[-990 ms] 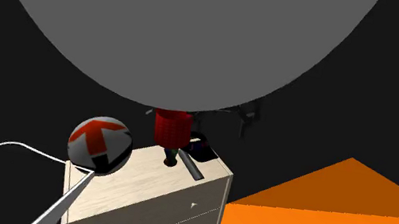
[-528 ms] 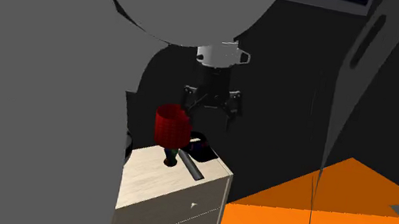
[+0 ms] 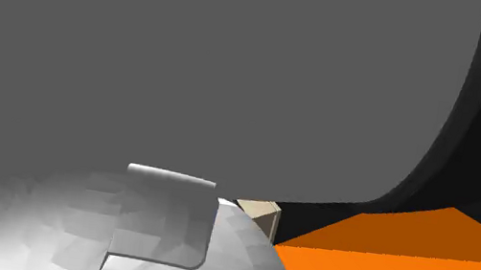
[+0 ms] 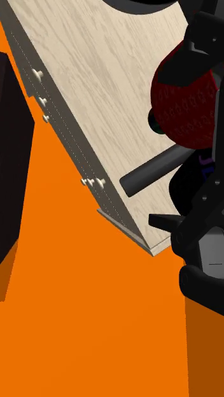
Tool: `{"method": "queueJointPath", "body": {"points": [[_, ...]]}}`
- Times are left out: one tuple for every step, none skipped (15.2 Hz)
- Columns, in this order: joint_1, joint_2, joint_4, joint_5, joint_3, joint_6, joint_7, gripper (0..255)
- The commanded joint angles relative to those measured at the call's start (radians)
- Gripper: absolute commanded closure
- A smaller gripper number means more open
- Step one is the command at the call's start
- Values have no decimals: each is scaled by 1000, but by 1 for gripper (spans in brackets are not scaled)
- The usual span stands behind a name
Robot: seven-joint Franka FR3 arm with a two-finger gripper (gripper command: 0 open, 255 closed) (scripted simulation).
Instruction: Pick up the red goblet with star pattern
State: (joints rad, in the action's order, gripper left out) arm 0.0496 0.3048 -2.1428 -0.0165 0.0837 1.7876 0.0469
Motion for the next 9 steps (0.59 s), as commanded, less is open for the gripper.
{"method": "queueJointPath", "body": {"points": [[4,-77,60,1,13,16,25,0],[6,-115,89,-1,18,26,36,0],[7,-153,119,-2,23,34,47,0],[9,-191,150,-4,28,41,58,0],[12,-230,182,-7,32,47,69,0],[14,-268,216,-10,36,51,80,0],[17,-307,252,-13,39,55,90,0],[20,-347,289,-17,42,57,100,0],[22,-369,311,-19,44,57,106,0]]}}
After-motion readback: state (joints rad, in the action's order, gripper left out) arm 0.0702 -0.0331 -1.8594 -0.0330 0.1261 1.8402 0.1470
